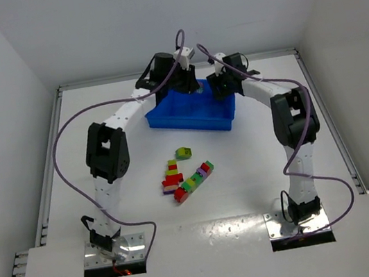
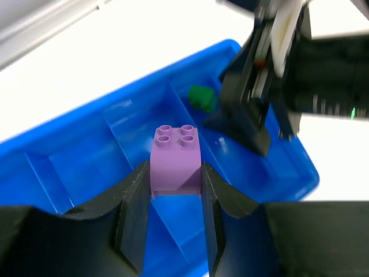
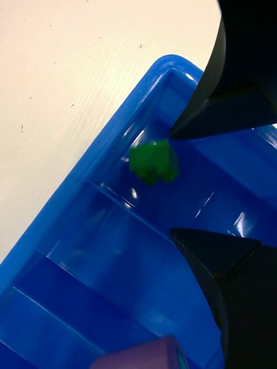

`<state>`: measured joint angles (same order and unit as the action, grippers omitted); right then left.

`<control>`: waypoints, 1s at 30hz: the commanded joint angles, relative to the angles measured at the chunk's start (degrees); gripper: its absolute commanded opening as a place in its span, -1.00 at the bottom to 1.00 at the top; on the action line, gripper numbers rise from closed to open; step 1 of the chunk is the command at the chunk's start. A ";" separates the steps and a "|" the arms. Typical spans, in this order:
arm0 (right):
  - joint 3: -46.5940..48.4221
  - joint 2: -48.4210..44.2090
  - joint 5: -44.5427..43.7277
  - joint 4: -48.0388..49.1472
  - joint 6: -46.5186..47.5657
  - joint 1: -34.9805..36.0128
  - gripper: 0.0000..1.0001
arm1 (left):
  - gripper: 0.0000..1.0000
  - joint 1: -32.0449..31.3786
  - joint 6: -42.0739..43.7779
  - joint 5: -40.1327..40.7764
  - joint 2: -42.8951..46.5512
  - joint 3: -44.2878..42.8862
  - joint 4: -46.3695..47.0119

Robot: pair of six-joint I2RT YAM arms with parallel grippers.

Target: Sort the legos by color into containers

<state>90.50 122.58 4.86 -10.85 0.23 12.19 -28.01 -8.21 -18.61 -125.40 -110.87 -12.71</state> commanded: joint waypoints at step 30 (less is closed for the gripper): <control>-17.98 -29.68 1.08 -2.42 -2.08 -7.79 0.43 | 0.15 -6.53 8.56 22.65 -20.41 -17.63 1.81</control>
<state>73.78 95.53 -0.97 -12.71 -2.13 5.41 -34.11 -1.32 0.38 -145.43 -126.28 -11.99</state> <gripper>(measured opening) 0.712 0.551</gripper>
